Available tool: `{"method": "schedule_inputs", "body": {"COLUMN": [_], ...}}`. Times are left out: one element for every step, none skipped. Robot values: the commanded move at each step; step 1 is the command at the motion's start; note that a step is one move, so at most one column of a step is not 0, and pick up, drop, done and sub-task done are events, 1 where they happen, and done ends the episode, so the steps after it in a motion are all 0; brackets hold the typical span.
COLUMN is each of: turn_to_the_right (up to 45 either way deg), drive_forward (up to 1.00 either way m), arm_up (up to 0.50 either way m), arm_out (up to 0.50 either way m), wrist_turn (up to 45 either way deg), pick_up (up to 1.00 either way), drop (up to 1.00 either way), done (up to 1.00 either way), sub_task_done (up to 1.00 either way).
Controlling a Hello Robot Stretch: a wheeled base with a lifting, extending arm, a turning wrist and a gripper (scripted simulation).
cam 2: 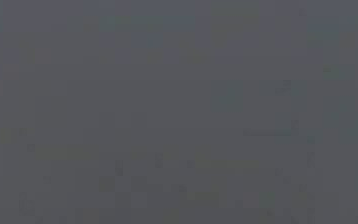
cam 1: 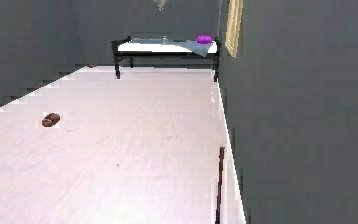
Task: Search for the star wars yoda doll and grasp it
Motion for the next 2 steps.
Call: {"method": "schedule_inputs", "body": {"turn_to_the_right": [0.0,0.0], "drive_forward": [1.00,1.00], "arm_up": [0.00,0.00], "arm_out": [0.00,0.00], "wrist_turn": [0.0,0.0], "pick_up": [0.00,0.00], "drop": [0.00,0.00], "done": [0.00,0.00], "sub_task_done": [0.00,0.00]}}
